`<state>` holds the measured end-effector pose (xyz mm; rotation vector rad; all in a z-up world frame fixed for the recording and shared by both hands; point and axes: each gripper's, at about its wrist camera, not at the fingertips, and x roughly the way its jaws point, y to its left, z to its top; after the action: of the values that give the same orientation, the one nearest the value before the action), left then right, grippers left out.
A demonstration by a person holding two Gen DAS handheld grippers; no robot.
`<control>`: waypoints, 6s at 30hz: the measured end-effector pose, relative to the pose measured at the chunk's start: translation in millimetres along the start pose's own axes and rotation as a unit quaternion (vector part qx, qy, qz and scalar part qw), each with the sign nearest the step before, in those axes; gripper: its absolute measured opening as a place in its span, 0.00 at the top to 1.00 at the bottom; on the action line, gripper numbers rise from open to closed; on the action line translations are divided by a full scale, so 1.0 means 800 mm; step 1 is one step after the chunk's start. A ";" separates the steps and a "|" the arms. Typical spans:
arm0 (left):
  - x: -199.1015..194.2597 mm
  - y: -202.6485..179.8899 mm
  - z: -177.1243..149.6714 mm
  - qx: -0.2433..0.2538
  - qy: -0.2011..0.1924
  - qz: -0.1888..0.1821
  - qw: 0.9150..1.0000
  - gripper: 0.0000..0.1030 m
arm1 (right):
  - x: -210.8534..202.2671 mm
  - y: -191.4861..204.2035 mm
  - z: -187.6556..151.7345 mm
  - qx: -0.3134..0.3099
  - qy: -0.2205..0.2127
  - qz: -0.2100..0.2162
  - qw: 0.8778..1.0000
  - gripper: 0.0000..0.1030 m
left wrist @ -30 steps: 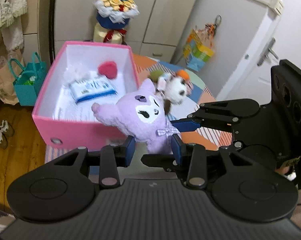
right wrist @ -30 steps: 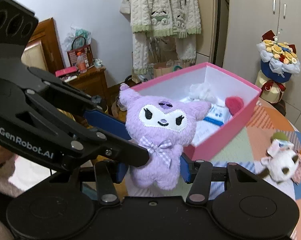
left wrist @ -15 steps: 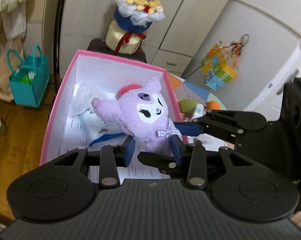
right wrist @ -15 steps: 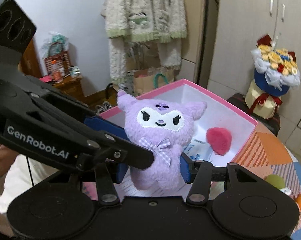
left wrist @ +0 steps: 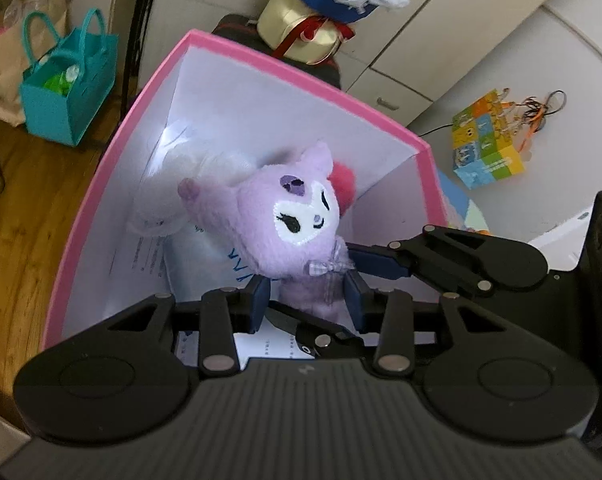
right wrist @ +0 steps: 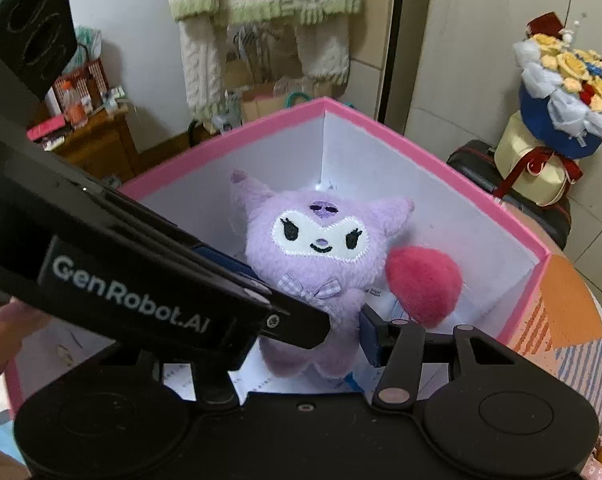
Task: Organize soft objects
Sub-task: 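Carry the lilac plush into the pink box and open the left gripper, then withdraw both tools from the box toward the remaining items, then grasp the white tissue pack with the left gripper while the right gripper grasps the orange sponge, then carry the tissue pack and orange sponge over the pink box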
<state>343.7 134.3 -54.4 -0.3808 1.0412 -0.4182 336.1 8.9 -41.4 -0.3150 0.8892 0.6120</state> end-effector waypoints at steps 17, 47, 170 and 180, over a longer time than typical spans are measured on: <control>-0.060 -0.017 -0.019 0.060 -0.070 0.026 0.995 0.45 | -0.022 0.009 -0.006 -0.016 -0.006 -0.064 0.998 0.30; -0.214 -0.127 -0.169 0.240 -0.140 0.017 0.961 0.38 | -0.223 0.067 -0.119 -0.018 -0.102 -0.025 0.994 0.22; 0.054 -0.241 -0.204 0.152 -0.156 0.022 0.976 0.83 | -0.199 -0.176 -0.317 0.182 -0.152 -0.170 0.956 0.57; 0.021 -0.237 -0.245 0.185 -0.147 0.013 0.972 0.83 | -0.206 -0.125 -0.333 0.200 -0.117 -0.126 0.965 0.57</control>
<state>149.3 -56.8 -62.5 -0.0900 0.6600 -0.5048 152.5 -262.4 -68.7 0.0128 0.7096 0.2181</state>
